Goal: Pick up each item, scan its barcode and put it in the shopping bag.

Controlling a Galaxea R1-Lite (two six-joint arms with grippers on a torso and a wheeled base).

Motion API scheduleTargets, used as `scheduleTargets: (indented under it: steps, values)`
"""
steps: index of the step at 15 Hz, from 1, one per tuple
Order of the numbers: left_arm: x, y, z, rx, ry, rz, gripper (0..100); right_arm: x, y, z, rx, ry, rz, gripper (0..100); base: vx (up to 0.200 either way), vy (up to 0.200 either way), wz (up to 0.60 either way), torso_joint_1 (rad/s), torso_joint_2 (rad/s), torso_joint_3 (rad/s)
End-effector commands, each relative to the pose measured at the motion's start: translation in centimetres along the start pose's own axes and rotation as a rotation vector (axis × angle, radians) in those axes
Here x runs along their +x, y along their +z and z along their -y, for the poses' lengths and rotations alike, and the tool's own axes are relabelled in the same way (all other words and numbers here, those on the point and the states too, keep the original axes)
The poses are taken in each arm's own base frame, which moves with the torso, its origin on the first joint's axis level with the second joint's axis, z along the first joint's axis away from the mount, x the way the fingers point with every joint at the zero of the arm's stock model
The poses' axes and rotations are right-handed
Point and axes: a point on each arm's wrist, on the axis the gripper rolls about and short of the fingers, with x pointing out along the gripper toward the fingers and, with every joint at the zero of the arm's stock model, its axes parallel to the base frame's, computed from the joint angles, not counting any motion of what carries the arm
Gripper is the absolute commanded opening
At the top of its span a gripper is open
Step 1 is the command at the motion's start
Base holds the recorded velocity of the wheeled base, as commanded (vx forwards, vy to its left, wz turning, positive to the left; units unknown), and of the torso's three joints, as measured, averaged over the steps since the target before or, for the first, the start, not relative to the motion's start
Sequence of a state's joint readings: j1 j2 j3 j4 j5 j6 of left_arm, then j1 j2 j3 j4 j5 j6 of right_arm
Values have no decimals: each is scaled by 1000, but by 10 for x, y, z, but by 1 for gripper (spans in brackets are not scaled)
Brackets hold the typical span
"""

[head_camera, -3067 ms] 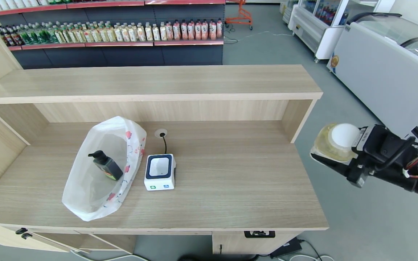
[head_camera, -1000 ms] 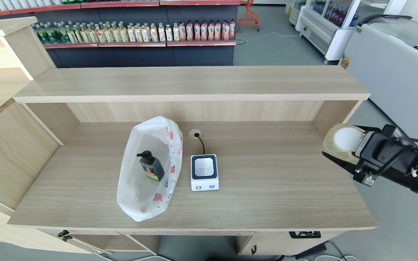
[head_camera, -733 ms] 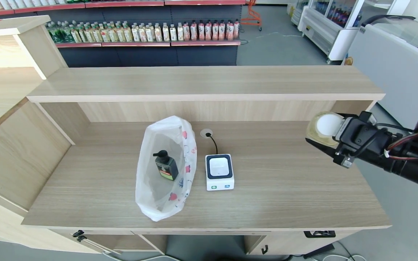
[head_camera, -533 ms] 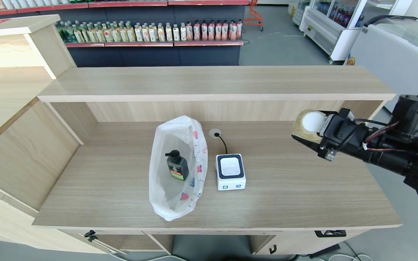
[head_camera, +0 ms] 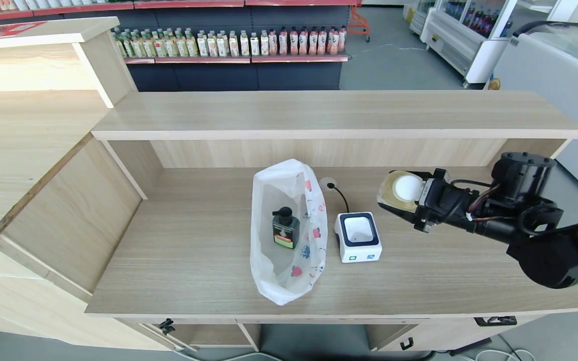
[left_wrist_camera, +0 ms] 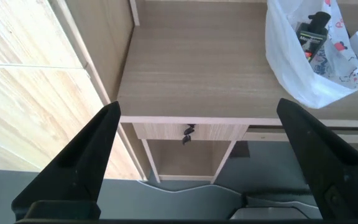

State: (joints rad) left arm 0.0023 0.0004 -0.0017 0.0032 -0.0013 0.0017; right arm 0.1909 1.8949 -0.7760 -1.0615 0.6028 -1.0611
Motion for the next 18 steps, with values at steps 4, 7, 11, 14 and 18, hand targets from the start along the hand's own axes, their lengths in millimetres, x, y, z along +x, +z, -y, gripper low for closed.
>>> scheduleTargets:
  steps: [4, 7, 11, 14, 18]
  values:
    - [0, 0, 0, 0, 0, 0, 100, -4, -23, -9, 6, 7, 12, 0, 0, 0, 0, 0, 0, 0]
    - [0, 0, 0, 0, 0, 0, 100, -11, -36, -12, 25, 4, 2, 0, 0, 0, 0, 0, 0, 0]
    - [0, 0, 0, 0, 0, 0, 100, -2, -54, -25, 64, -5, 10, 0, 0, 0, 0, 0, 0, 0]
    - [0, 0, 0, 0, 0, 0, 100, 9, -73, -43, 123, -25, 43, 0, 0, 0, 0, 0, 0, 0]
    - [0, 0, 0, 0, 0, 0, 100, 15, -81, -54, 151, -7, 45, 0, 0, 0, 0, 0, 0, 0]
